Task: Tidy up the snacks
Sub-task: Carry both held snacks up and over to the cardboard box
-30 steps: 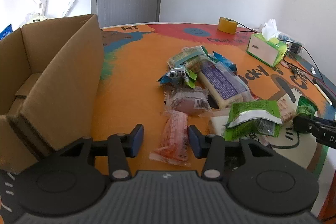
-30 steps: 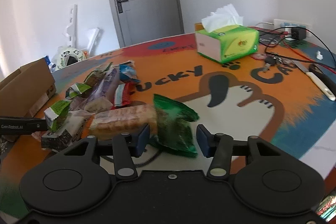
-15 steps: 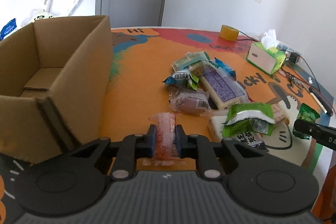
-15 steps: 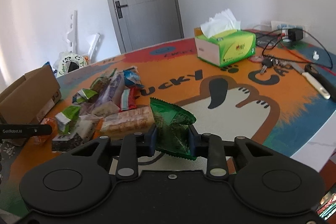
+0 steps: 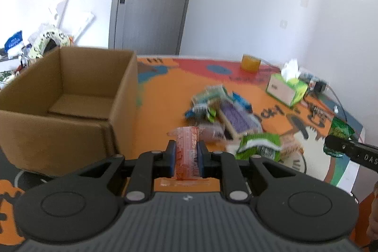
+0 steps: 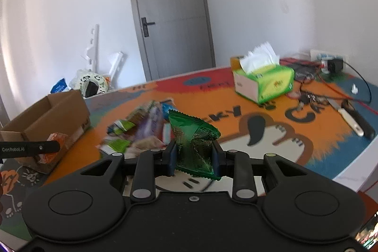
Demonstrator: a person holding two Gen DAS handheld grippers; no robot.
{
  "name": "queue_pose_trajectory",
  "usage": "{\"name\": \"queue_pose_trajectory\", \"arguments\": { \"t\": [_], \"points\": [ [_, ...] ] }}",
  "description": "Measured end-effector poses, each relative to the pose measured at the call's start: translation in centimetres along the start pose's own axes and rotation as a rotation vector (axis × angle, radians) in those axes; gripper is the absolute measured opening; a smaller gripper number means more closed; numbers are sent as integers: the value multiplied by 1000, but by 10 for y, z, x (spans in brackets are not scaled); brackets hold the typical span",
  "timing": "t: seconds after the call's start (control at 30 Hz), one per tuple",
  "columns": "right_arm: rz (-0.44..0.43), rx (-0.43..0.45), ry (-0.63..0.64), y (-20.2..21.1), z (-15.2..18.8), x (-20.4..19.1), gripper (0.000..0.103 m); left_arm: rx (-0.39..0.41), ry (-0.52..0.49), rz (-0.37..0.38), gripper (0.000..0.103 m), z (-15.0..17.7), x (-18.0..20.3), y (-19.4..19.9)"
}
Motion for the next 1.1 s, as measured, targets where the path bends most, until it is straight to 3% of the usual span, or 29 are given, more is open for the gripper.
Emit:
{"name": "queue_pose_trajectory", "arguments": {
  "t": [0.47, 1.1],
  "points": [
    [-73, 69, 69, 6, -27, -58, 30, 118, 26, -34, 17, -26, -29, 40],
    [-188, 114, 86, -27, -50, -125, 30, 197, 69, -114, 17, -50, -79, 43]
  ]
}}
Point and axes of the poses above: each gripper's, at about its wrist camera, not at the fingertips, and y roughly against the way its jaws point, x to its right, z to its underside, the point moved 7 cm from there along -y, roughly the way its jaws point, and after that the axes turned 6 degrees about -y, right-handed, at the moved point
